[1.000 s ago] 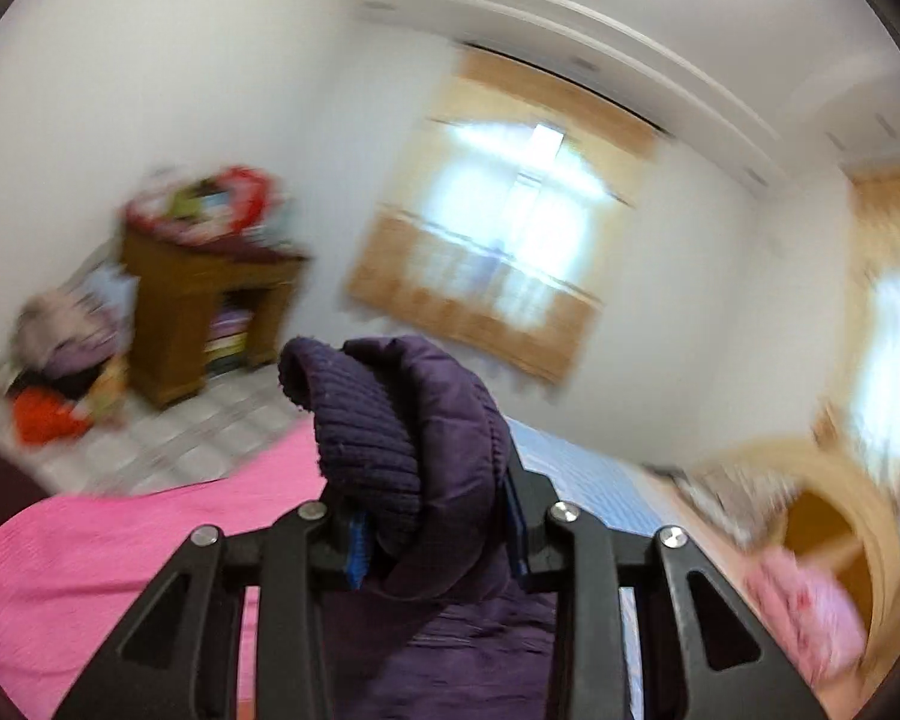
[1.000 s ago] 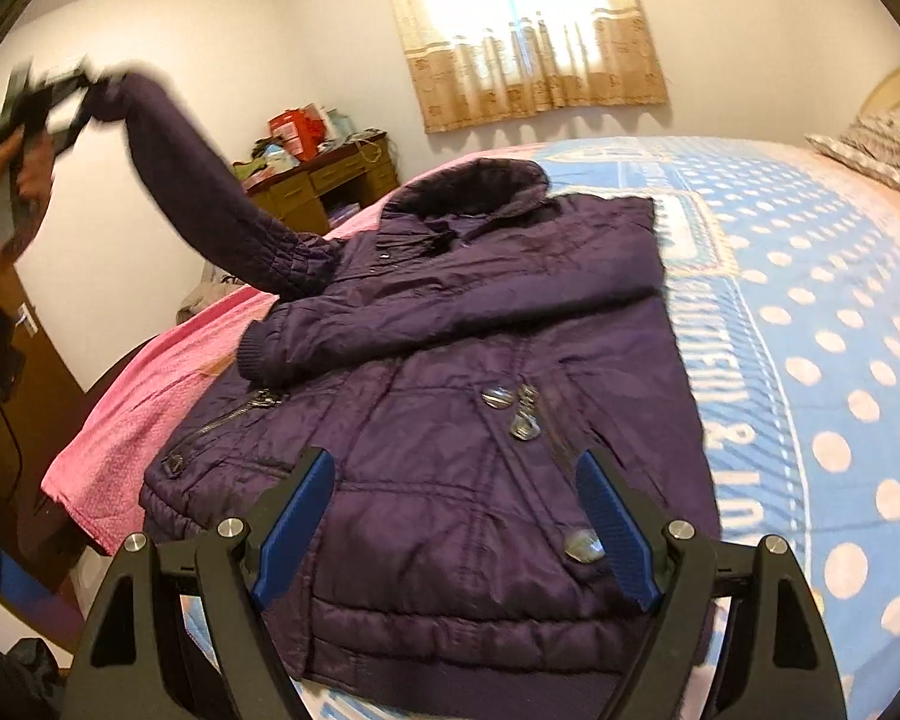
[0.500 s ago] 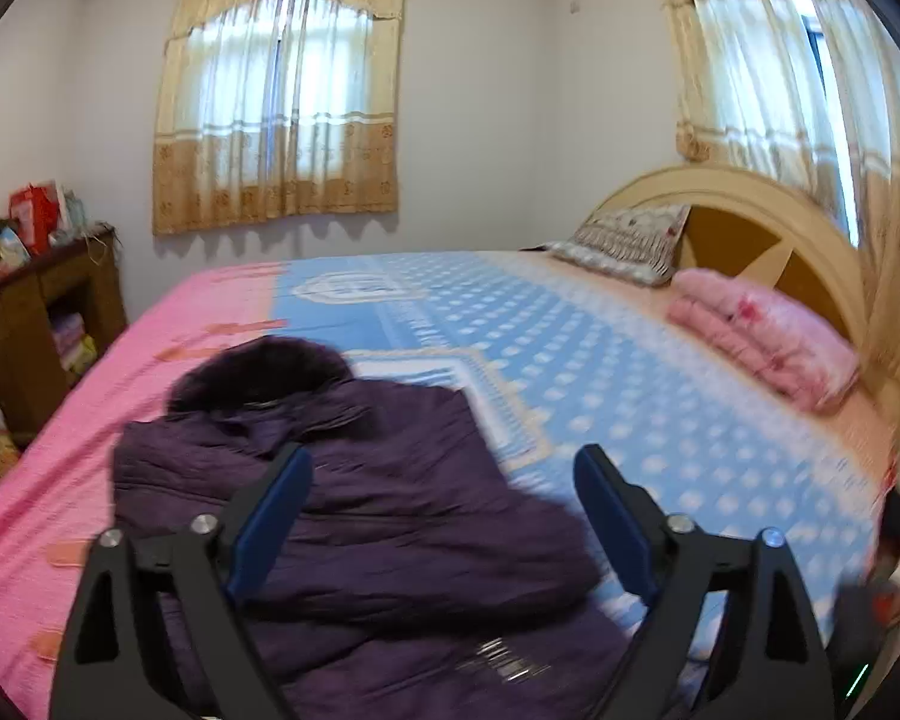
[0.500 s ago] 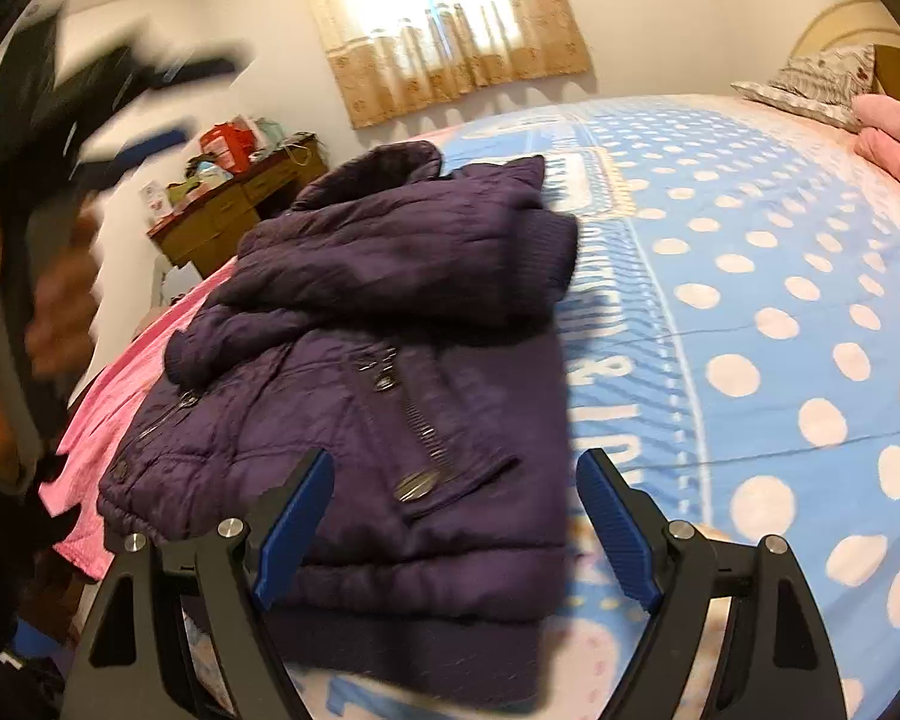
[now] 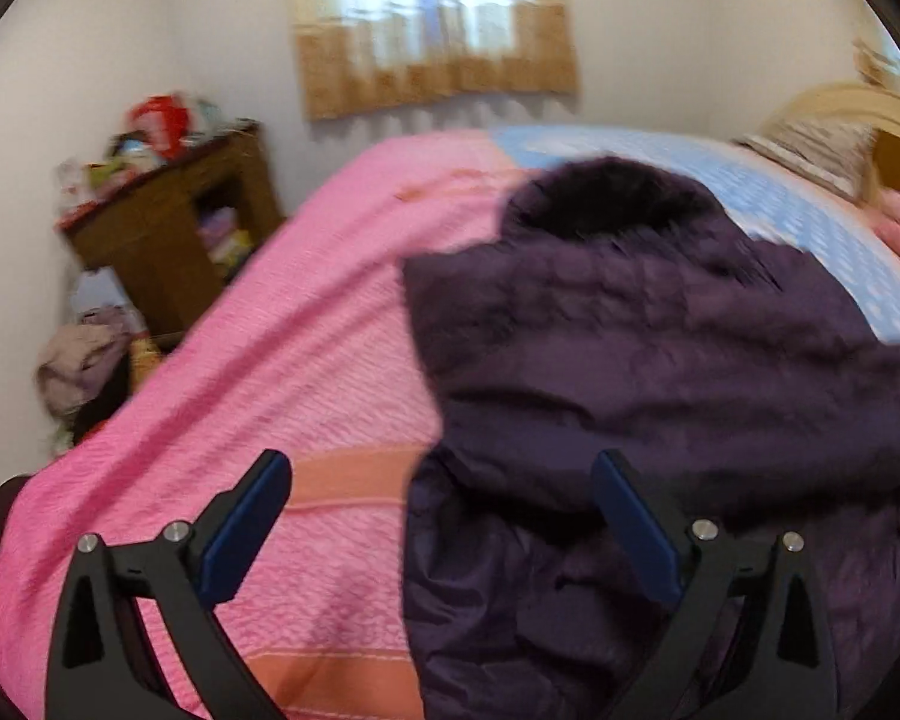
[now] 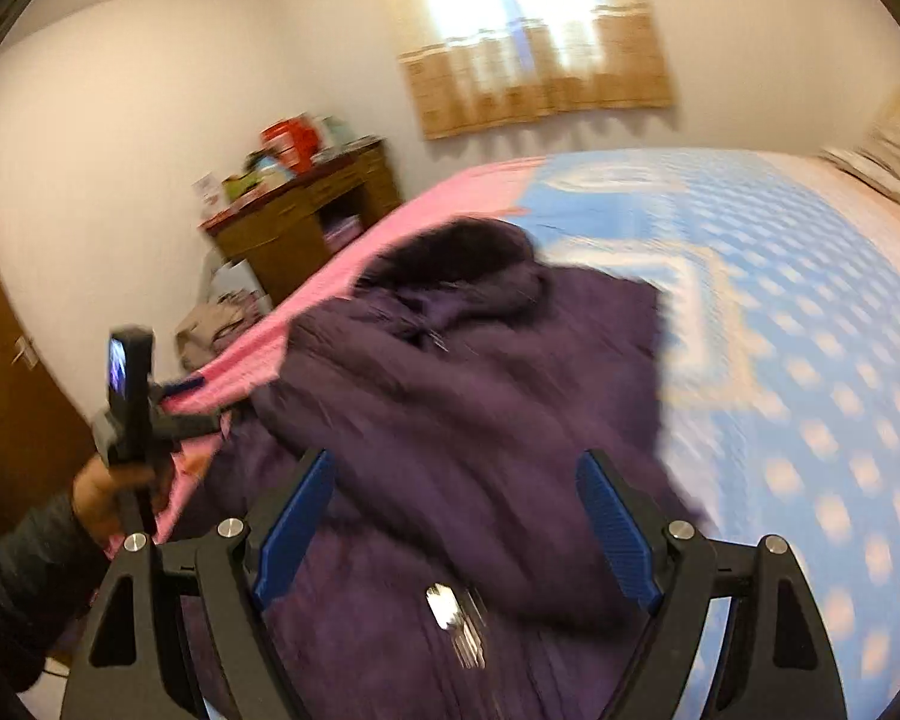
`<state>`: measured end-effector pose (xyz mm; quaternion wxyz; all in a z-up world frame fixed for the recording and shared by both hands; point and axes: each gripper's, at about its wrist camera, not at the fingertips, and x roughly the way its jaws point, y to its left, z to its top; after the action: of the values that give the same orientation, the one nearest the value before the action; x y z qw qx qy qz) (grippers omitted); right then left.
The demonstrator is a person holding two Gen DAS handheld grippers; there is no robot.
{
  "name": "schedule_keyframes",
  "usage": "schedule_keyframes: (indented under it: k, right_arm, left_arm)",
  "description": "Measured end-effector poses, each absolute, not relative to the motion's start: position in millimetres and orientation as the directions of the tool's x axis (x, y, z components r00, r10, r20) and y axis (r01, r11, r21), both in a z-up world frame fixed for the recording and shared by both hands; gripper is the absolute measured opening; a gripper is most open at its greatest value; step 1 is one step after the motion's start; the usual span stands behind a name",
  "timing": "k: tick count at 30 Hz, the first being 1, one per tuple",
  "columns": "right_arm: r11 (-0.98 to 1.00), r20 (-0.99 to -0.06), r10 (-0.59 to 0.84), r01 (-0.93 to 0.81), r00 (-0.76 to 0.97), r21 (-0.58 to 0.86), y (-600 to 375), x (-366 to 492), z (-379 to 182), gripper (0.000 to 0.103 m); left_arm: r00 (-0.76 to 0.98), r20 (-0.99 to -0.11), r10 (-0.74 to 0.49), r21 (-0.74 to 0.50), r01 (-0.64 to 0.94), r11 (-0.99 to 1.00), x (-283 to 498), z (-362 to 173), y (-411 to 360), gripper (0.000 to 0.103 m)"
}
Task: Fold large clothes
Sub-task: 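Fold the held sleeve across the jacket body and open the left gripper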
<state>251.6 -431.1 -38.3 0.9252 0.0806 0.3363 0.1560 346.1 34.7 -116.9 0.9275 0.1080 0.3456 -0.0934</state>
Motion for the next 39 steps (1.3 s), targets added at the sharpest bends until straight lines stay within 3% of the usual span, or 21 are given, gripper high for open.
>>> schedule_keyframes:
  k: [9,14,15,16,17,18,20,24,26,29,30,31,32,34,37,39]
  right_arm:
    - [0.853,-0.677,0.473,-0.487,0.564,0.190,-274,426,-50,0.083]
    - [0.830,-0.808,0.360,-0.556,0.467,0.048,-197,486,-88,0.083]
    - [0.828,-0.839,0.326,-0.560,0.437,0.030,-187,495,-99,0.074]
    - [0.819,-0.860,0.309,-0.573,0.406,0.024,-179,505,-107,0.031]
    - [0.809,-0.872,0.297,-0.588,0.390,0.013,-172,508,-111,0.017]
    - [0.800,-0.866,0.289,-0.600,0.408,-0.016,-162,508,-110,0.015]
    - [0.774,-0.842,0.332,-0.633,0.425,-0.014,-147,505,-101,0.011]
    - [0.757,-0.782,0.396,-0.653,0.482,-0.020,-121,499,-90,0.010]
    - [0.748,-0.814,0.366,-0.663,0.450,-0.030,-111,500,-109,0.010]
    - [0.785,-0.844,0.295,-0.618,0.448,-0.054,-124,501,-124,0.023]
    - [0.797,-0.831,0.318,-0.604,0.457,-0.027,-137,497,-118,0.034]
    - [0.808,-0.816,0.328,-0.589,0.476,-0.019,-150,492,-110,0.050]
    - [0.820,-0.791,0.332,-0.571,0.513,-0.026,-168,482,-98,0.055]
    - [0.840,-0.736,0.349,-0.542,0.580,-0.030,-205,458,-72,0.058]
    - [0.884,-0.689,0.335,-0.467,0.642,-0.005,-272,412,-38,0.058]
    - [0.920,-0.660,0.289,-0.393,0.694,-0.010,-307,383,-24,0.058]
  left_arm:
    - [0.745,-0.654,-0.131,0.146,0.294,0.945,351,-138,51,0.097]
    - [0.731,-0.651,-0.205,0.120,0.366,0.923,367,-135,43,0.083]
    - [0.720,-0.659,-0.215,0.124,0.386,0.914,368,-138,38,0.078]
    - [0.707,-0.670,-0.227,0.114,0.400,0.910,370,-141,38,0.061]
    - [0.680,-0.690,-0.249,0.083,0.416,0.905,372,-144,39,0.029]
    - [0.654,-0.708,-0.266,0.047,0.420,0.906,374,-147,42,0.015]
    - [0.670,-0.695,-0.259,0.027,0.385,0.923,372,-148,52,0.012]
    - [0.693,-0.673,-0.258,-0.045,0.310,0.950,364,-142,71,0.012]
    - [0.698,-0.669,-0.256,-0.073,0.281,0.957,356,-140,76,0.012]
    - [0.677,-0.708,-0.203,-0.031,0.257,0.966,349,-152,69,0.016]
    - [0.680,-0.706,-0.198,-0.027,0.253,0.967,345,-153,68,0.018]
    - [0.691,-0.698,-0.189,-0.025,0.240,0.970,339,-149,69,0.025]
    - [0.709,-0.683,-0.177,-0.019,0.225,0.974,332,-143,70,0.035]
    - [0.760,-0.638,-0.125,0.023,0.181,0.983,316,-126,70,0.049]
    - [0.814,-0.572,-0.100,0.042,0.151,0.988,303,-99,64,0.060]
    - [0.838,-0.537,-0.097,0.043,0.141,0.989,300,-79,51,0.077]
